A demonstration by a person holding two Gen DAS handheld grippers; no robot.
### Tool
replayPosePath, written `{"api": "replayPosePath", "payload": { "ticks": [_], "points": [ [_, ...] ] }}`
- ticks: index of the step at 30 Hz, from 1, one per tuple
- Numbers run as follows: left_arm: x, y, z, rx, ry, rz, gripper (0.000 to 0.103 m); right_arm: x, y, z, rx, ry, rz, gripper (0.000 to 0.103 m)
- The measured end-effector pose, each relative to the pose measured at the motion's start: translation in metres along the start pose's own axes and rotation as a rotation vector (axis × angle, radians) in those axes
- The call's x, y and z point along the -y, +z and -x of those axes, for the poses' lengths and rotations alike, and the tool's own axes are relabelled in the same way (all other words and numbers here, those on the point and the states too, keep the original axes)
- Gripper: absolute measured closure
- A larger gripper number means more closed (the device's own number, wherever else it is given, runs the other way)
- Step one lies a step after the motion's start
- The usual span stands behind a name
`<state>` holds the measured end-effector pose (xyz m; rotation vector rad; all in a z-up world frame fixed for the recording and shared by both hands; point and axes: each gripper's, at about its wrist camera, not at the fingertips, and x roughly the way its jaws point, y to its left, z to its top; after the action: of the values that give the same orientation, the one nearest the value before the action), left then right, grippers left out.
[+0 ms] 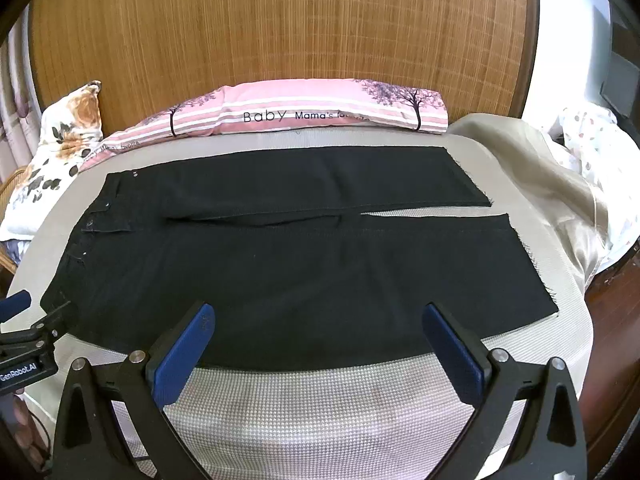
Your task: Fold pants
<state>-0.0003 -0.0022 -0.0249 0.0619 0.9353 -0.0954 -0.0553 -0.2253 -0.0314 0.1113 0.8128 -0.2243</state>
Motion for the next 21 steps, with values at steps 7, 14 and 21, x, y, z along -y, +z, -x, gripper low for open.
{"api": "replayPosePath", "payload": {
  "ticks": [7,14,21],
  "points": [
    [0.0008,-0.0006,-0.0045,-0.022,0.010,-0.010,0.001,0.0013,0.0010,-0.0032,-0.019,0.000,-0.005,0.000],
    [0.0018,-0.0008,-0.0076,-0.034,0.014,-0.016,0.001,0.0015,0.0009,-0.0041,-0.026,0.000,-0.004,0.000],
    [0.0015,-0.0018,-0.0089,-0.041,0.017,-0.014,0.001,0.0012,0.0002,-0.0043,-0.027,-0.001,-0.003,0.000]
  ]
}}
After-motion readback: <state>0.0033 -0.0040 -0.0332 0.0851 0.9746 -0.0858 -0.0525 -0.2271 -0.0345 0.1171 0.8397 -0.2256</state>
